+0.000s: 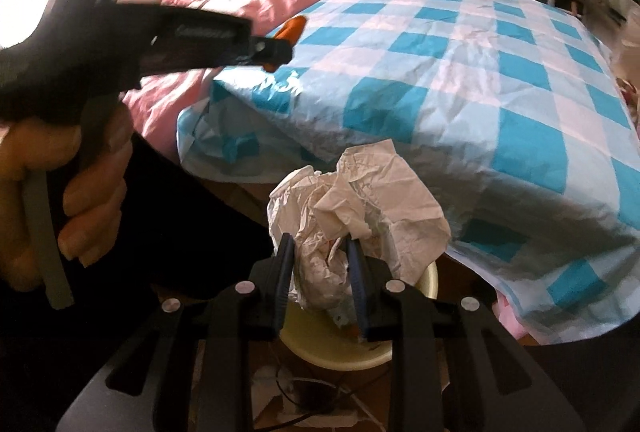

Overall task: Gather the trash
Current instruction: 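Lift the tissue and orange piece and carry both over the yellow bucket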

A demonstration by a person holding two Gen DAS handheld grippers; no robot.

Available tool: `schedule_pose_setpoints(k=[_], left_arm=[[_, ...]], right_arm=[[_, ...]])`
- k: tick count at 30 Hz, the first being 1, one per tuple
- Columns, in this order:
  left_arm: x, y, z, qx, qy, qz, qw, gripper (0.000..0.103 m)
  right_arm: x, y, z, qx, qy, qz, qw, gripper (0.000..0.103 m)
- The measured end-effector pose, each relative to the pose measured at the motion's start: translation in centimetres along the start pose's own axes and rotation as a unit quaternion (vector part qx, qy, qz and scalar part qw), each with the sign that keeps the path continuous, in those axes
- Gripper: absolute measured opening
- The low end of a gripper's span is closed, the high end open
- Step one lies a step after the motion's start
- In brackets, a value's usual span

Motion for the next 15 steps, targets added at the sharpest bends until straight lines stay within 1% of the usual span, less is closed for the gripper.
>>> schedule_pose_setpoints(k=[11,15], left_arm=[[0.2,-0.3,0.6,-0.005,0.001,0.001,1.0000,0.014],[0.1,-0.6,1.0,-0.011,0.005,0.001,0.9999,0.014]], right_arm=[[1.3,-1.1,0.0,-0.036,-0.022,0.010,0.999,0.028],[1.5,-1.4,0.2,-0.047,-0.023,0.011,0.999,0.028]])
Point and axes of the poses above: each gripper's, at about its wrist camera, not at the fingertips, and x roughly against the way its jaws point, y to its left, z to its underside, the point moved 7 cm from there along -x, roughly the way its jaws point, and after that the axes turned 1 degree about -z, right-handed, at the moved point
